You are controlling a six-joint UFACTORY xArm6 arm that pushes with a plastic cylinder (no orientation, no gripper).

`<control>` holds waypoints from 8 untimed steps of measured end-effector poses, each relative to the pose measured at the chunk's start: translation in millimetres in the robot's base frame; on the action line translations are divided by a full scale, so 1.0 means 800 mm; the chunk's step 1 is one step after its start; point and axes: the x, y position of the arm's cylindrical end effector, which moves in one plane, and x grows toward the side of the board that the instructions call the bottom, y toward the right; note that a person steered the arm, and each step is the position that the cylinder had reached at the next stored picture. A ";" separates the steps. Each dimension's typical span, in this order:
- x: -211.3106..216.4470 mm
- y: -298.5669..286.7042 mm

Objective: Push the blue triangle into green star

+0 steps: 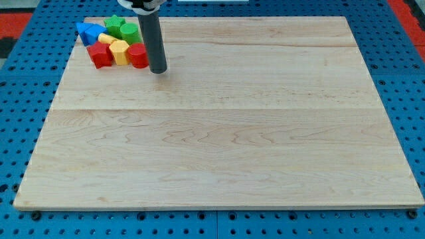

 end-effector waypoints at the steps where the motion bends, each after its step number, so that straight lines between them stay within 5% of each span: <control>1: 0.000 0.000; 2: 0.002 0.053; 3: 0.097 0.041; 4: 0.115 -0.162; 5: 0.096 -0.244; 8: 0.004 -0.248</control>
